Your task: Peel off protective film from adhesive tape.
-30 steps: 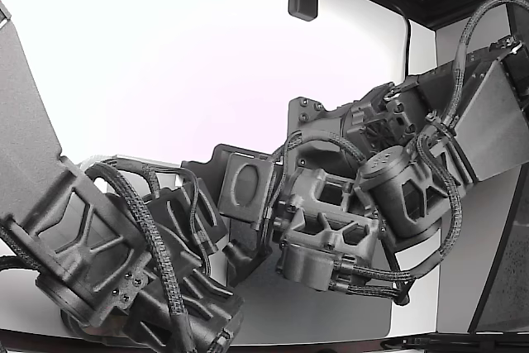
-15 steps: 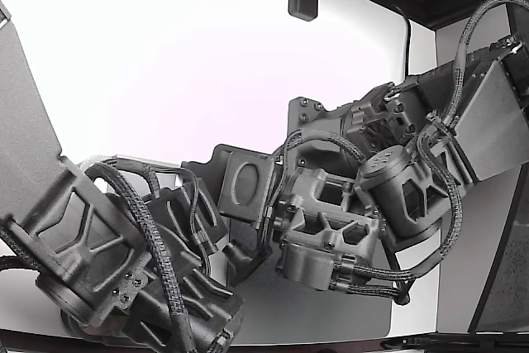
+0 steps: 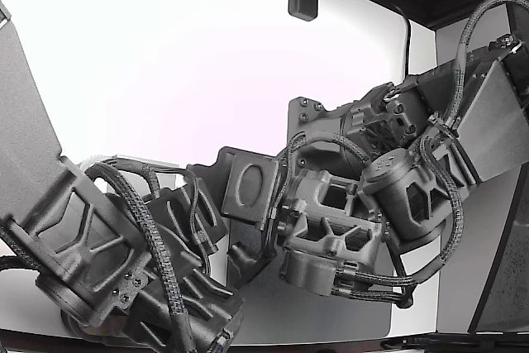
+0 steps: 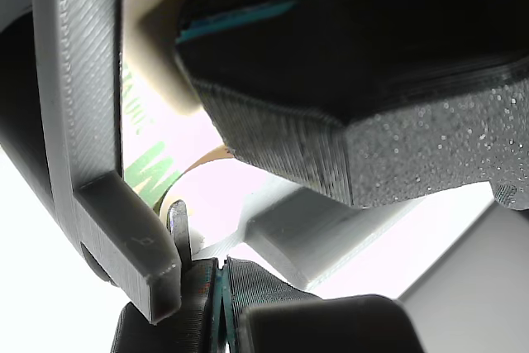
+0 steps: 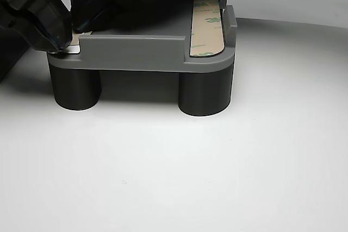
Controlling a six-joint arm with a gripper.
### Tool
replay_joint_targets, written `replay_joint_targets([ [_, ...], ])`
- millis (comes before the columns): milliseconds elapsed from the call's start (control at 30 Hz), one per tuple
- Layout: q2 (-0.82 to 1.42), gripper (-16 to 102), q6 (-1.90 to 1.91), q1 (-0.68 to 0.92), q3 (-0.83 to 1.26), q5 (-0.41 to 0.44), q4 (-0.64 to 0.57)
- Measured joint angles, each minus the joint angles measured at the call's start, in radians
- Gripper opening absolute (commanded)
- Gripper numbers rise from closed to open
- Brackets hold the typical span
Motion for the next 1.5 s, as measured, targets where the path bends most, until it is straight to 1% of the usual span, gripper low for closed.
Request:
replay_joint_targets([
  [400, 0.009, -10, -0.028, 0.002, -0.005, 0.011, 0.009],
  [667, 0.117, -10, -0.038, -0.002, -0.044, 0.011, 0.133],
  [767, 0.169, 4, -0.025, -0.021, -0.052, -0.003, 0.187],
  [800, 0.190, 14, -0.017, -0.028, -0.052, -0.011, 0.206],
  [833, 0.215, 57, -0.006, -0.032, -0.052, -0.017, 0.227],
  [867, 0.244, 61, 0.009, -0.035, -0.046, -0.021, 0.247],
  [900, 0.275, 62, 0.021, -0.043, -0.032, -0.023, 0.262],
  [1100, 0.489, 60, 0.133, -0.078, 0.072, -0.058, 0.313],
  [1233, 0.669, 61, 0.153, -0.156, 0.172, -0.133, 0.284],
  [1333, 0.818, 62, 0.170, -0.241, 0.238, -0.222, 0.281],
  [1400, 0.891, 60, 0.210, -0.284, 0.250, -0.267, 0.299],
  [1433, 0.916, 64, 0.235, -0.295, 0.245, -0.276, 0.308],
  [1467, 0.930, 94, 0.259, -0.299, 0.229, -0.279, 0.316],
  [1500, 0.936, 98, 0.288, -0.301, 0.202, -0.275, 0.321],
])
